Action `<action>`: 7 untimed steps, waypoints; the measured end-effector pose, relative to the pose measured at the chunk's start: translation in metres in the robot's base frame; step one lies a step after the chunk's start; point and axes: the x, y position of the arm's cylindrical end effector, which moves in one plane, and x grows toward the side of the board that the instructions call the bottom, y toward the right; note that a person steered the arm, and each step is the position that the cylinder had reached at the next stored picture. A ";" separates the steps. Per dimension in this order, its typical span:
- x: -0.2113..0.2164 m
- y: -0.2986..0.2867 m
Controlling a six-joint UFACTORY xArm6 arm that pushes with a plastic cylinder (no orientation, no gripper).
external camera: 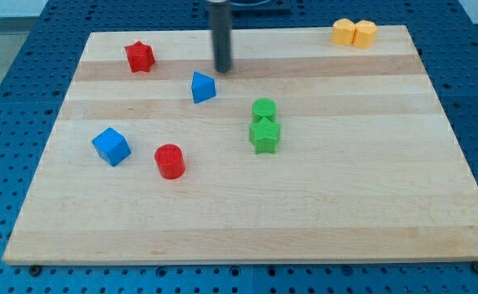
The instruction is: Move the red star towards the top left corner of the board
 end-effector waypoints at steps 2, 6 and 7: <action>-0.001 -0.127; -0.020 -0.197; -0.016 -0.193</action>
